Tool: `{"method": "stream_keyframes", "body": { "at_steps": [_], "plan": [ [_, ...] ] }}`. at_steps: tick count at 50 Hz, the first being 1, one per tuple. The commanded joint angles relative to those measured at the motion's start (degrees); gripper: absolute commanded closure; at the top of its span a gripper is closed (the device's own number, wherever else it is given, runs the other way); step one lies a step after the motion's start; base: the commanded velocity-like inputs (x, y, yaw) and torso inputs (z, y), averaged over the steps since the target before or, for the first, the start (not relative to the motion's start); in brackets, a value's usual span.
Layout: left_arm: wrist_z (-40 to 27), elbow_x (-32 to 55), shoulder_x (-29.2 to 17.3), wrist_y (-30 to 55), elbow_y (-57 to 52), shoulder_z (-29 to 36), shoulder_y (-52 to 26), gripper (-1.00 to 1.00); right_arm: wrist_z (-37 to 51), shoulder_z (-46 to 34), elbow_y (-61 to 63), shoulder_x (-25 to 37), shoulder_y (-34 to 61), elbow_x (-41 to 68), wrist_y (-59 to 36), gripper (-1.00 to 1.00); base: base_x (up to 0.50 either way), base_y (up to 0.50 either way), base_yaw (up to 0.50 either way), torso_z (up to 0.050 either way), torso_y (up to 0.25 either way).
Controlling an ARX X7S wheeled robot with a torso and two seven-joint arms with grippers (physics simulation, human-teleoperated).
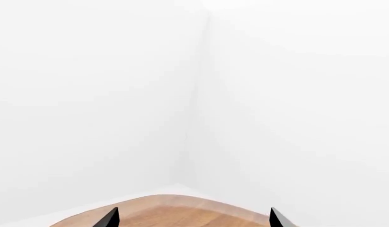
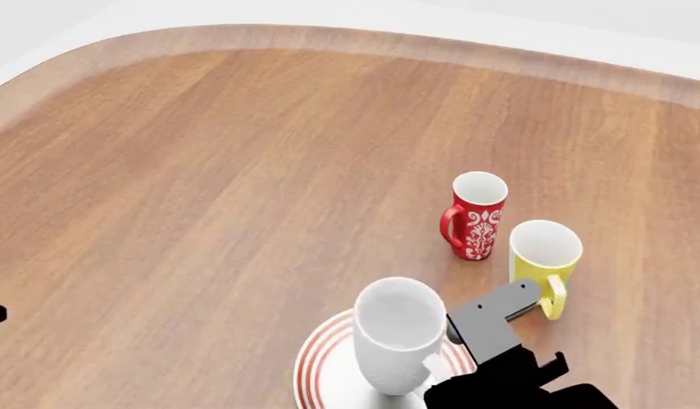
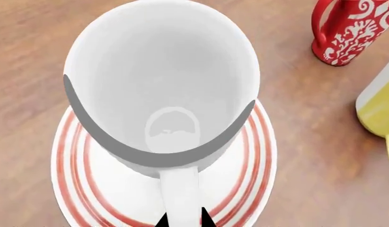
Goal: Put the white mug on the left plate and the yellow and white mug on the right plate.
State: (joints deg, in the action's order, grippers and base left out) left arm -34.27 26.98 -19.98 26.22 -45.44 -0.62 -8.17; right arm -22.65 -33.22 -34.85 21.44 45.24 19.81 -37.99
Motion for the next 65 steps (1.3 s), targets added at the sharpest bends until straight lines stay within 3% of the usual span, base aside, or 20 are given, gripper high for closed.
{"method": "stream_keyframes", "body": {
  "at_steps": [1,4,5,20,33,48,65],
  "plan": [
    [-0.2,0.2,-0.2,-0.1,-0.1,0.1,0.0,-1.00,0.3,0.1,-0.8,-0.5,0.6,-0.3,0.3,1.00,0.00,0.00,0.00,0.000,0.000],
    [-0.3,0.3,-0.2,-0.2,0.0,0.0,0.0,-1.00,1.3,0.3,-1.9,-0.7,1.1,-0.7,1.0,1.00,0.00,0.00,0.00,0.000,0.000],
    [-0.3,0.3,-0.2,-0.2,0.0,0.0,0.0,-1.00,1.5,0.5,-0.6,-0.4,0.9,-0.4,0.2,-1.00,0.00,0.00,0.00,0.000,0.000],
    [-0.8,0.1,0.0,0.0,0.4,1.0,-0.9,-1.00,7.9,8.6,30.3,12.4,-13.0,8.2,-12.7,-1.00,0.00,0.00,0.00,0.000,0.000],
    [-0.9,-0.1,-0.2,-0.2,0.9,1.6,-1.3,-1.00,13.9,23.0,49.4,20.3,-26.4,17.1,-14.1,-1.00,0.00,0.00,0.00,0.000,0.000],
    [-0.5,0.7,-0.8,-1.1,1.4,0.7,-1.0,-1.00,16.5,27.9,44.2,12.5,-21.7,12.8,1.5,-1.00,0.00,0.00,0.00,0.000,0.000],
    [0.7,0.8,-1.3,-2.7,3.2,0.7,-1.0,-1.00,27.0,26.0,30.3,3.0,-14.0,3.9,7.8,-1.00,0.00,0.00,0.00,0.000,0.000]
  ]
}}
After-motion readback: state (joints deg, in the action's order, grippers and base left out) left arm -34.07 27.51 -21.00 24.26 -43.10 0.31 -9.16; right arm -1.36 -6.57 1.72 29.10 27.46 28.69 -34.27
